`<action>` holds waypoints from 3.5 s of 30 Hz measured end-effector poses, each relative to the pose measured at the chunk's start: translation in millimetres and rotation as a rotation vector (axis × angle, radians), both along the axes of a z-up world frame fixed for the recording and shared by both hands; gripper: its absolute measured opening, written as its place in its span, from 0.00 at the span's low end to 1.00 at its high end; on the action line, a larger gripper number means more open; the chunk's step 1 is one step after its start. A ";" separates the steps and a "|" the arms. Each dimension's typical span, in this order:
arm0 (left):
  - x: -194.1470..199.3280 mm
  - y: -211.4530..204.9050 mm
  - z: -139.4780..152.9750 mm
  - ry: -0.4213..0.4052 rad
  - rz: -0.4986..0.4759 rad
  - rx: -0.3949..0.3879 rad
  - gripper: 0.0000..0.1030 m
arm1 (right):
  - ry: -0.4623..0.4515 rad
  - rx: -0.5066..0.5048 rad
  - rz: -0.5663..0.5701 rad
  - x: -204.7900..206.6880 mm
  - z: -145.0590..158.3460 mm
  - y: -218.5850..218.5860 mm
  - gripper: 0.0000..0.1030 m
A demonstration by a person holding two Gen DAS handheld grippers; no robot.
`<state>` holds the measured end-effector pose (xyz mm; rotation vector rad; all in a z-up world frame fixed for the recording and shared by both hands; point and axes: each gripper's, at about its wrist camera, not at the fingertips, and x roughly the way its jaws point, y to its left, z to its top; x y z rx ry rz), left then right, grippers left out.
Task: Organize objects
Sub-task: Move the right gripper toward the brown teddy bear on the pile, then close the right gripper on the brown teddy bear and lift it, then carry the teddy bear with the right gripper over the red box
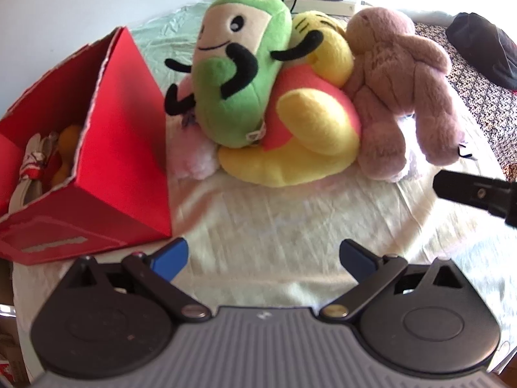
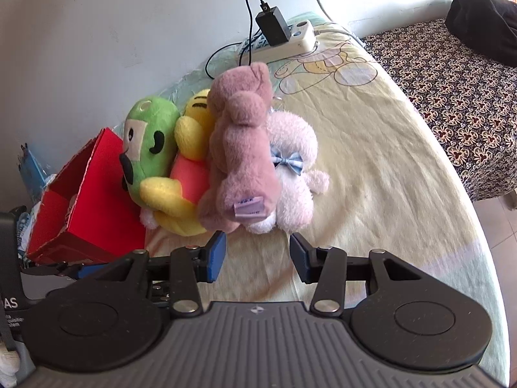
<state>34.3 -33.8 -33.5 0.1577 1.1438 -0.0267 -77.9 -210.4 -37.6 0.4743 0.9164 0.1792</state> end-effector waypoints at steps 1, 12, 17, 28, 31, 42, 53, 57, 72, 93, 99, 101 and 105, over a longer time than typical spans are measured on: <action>-0.2 -0.9 0.0 0.000 -0.004 0.000 0.97 | -0.006 0.004 0.001 0.6 0.5 -1.4 0.46; 16.3 -6.9 8.2 -0.019 -0.086 -0.079 0.97 | -0.109 0.122 -0.018 10.2 10.7 -28.6 0.43; 17.8 0.3 27.7 -0.088 -0.159 -0.272 0.98 | -0.129 0.174 -0.040 24.3 10.0 -39.9 0.43; 22.4 -20.6 33.4 -0.146 -0.316 -0.443 0.99 | -0.125 0.209 0.013 63.6 -0.2 -31.7 0.40; 33.6 -26.4 29.4 -0.150 -0.342 -0.443 0.99 | -0.095 0.226 0.023 72.0 -7.7 -30.9 0.36; 14.6 -28.9 45.0 -0.180 -0.469 -0.495 0.98 | -0.144 0.344 0.035 59.0 -11.2 -49.1 0.28; 25.1 -33.3 29.8 -0.091 -0.438 -0.607 0.93 | -0.177 0.453 -0.003 30.4 -8.4 -69.3 0.28; 11.7 -33.3 41.8 -0.123 -0.461 -0.610 0.89 | -0.211 0.458 -0.003 18.2 -0.7 -69.7 0.28; -31.5 76.4 108.6 -0.368 -0.379 -0.605 0.86 | -0.352 0.546 0.132 20.2 59.6 16.5 0.28; -6.2 373.6 81.9 -0.347 -0.089 -0.427 0.84 | -0.061 0.556 0.225 123.2 20.4 340.8 0.27; 3.3 366.6 64.3 -0.298 -0.114 -0.423 0.84 | 0.037 0.421 0.176 128.1 1.4 366.6 0.27; 2.8 367.5 57.7 -0.289 -0.131 -0.442 0.84 | 0.028 0.412 0.145 122.5 0.8 360.2 0.26; 2.5 365.3 48.9 -0.276 -0.159 -0.473 0.88 | 0.007 0.406 0.053 105.8 -1.7 333.5 0.26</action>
